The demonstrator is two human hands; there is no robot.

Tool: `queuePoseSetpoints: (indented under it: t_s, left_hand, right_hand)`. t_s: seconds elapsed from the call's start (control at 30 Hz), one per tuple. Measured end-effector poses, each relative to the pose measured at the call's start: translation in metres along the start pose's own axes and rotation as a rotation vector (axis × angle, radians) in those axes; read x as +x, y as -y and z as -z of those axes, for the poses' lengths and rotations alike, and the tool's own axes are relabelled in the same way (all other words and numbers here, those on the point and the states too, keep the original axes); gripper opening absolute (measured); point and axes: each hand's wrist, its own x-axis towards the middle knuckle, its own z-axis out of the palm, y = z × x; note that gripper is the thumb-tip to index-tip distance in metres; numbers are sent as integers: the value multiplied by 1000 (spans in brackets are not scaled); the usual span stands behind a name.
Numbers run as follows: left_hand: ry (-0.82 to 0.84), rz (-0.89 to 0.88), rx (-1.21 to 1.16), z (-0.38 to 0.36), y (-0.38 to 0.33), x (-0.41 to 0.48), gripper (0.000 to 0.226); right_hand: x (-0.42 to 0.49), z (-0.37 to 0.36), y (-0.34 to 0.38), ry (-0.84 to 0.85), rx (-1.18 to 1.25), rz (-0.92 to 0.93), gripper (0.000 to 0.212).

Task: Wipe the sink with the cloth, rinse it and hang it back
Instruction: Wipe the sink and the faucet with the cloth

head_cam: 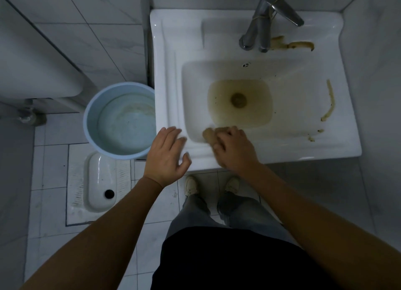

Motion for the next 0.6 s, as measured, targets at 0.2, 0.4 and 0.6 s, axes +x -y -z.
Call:
queuePoseSetpoints:
  t_s: [0.2, 0.4, 0.6]
  left_hand:
    - [45, -7, 27, -3, 1, 0, 40]
    - [78, -11, 91, 3, -5, 3, 37]
    - [100, 164, 123, -3, -53, 21, 47]
  right_hand:
    - [-2, -9, 27, 28, 153, 186, 35]
    - [-3, 17, -64, -11, 91, 89, 31]
    - [-21, 61, -191, -82, 10, -89, 26]
